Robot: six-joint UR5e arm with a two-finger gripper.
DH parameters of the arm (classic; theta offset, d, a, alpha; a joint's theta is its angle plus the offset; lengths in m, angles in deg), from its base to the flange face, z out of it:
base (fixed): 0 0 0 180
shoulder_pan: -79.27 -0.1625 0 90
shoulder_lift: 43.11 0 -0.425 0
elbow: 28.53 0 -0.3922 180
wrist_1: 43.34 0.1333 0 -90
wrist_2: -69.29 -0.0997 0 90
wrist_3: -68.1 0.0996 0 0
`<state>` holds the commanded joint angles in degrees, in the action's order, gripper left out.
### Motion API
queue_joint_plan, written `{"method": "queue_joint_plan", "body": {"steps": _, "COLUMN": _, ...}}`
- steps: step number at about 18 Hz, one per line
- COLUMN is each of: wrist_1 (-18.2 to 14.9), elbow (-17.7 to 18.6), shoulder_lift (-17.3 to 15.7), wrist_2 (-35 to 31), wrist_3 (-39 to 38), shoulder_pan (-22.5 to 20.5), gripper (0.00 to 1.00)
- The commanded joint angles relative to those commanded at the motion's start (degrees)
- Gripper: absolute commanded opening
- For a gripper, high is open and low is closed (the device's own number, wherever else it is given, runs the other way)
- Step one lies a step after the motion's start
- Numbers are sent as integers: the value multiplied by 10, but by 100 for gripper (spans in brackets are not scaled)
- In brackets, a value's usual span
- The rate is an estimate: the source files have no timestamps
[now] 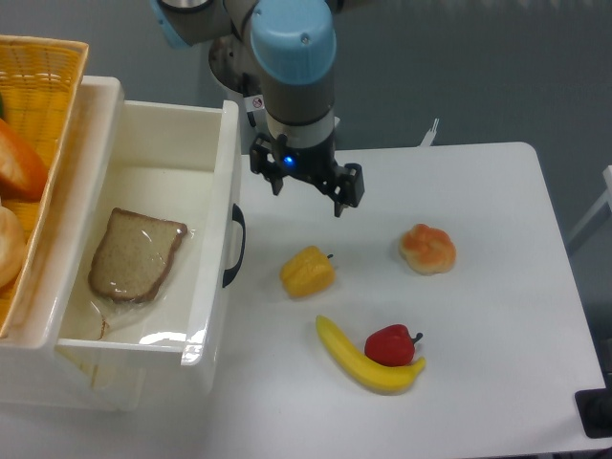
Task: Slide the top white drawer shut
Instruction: 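Lower the gripper toward the table beside the open white drawer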
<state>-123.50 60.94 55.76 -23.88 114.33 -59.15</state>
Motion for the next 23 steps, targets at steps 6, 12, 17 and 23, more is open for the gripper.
{"method": "queue_joint_plan", "body": {"steps": 6, "wrist_1": 10, "elbow": 2, "shoulder_lift": 14, "wrist_2": 0, "wrist_3": 0, "shoulder_pan": 0, "gripper": 100}}
{"method": "queue_joint_plan", "body": {"steps": 12, "wrist_1": 14, "elbow": 29, "shoulder_lift": 18, "wrist_2": -3, "wrist_3": -59, "shoulder_pan": -1, "gripper": 100}}
{"method": "queue_joint_plan", "body": {"steps": 17, "wrist_1": 11, "elbow": 28, "shoulder_lift": 26, "wrist_2": -2, "wrist_3": -71, "shoulder_pan": 0, "gripper": 100}}
{"method": "queue_joint_plan", "body": {"steps": 23, "wrist_1": 18, "elbow": 19, "shoulder_lift": 61, "wrist_2": 4, "wrist_3": -146, "shoulder_pan": 2, "gripper": 100}}
